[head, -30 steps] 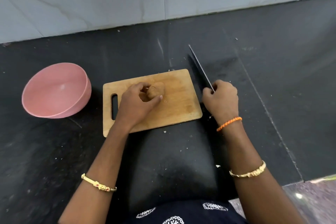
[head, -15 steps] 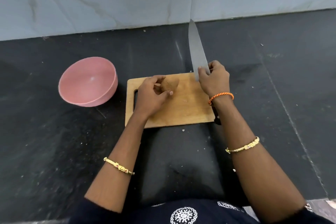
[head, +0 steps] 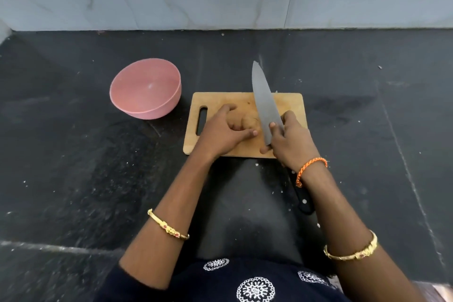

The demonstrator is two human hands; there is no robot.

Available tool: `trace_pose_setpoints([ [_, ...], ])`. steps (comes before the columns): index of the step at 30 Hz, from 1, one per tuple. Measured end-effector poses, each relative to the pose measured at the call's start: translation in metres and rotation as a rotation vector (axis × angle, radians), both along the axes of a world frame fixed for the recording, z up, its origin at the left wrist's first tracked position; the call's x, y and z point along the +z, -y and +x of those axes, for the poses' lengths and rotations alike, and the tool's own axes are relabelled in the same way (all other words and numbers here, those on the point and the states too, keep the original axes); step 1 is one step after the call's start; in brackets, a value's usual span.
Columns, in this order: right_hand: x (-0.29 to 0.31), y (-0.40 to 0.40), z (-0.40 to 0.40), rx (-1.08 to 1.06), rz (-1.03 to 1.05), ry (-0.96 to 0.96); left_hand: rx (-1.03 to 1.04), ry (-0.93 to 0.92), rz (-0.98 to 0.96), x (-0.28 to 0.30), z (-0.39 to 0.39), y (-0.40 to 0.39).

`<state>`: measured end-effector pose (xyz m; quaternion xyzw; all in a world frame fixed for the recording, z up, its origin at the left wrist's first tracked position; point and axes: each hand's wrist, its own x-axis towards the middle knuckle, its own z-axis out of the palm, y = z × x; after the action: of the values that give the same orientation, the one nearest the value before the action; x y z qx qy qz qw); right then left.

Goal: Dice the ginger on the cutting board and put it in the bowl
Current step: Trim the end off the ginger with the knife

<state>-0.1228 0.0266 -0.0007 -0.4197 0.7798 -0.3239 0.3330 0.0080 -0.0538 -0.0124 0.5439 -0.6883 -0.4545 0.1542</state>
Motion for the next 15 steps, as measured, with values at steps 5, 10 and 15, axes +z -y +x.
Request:
trace_pose_setpoints([
  [5,0.008,0.007,-0.008,0.029,0.0,-0.053,-0.263,0.162,0.129,0.016,-0.002,0.007],
  [10,0.01,0.008,-0.016,0.037,0.038,-0.062,-0.161,0.187,-0.012,0.009,-0.003,-0.004],
  [15,0.005,-0.002,-0.007,0.036,0.066,-0.052,-0.059,0.067,-0.185,-0.002,-0.006,-0.009],
])
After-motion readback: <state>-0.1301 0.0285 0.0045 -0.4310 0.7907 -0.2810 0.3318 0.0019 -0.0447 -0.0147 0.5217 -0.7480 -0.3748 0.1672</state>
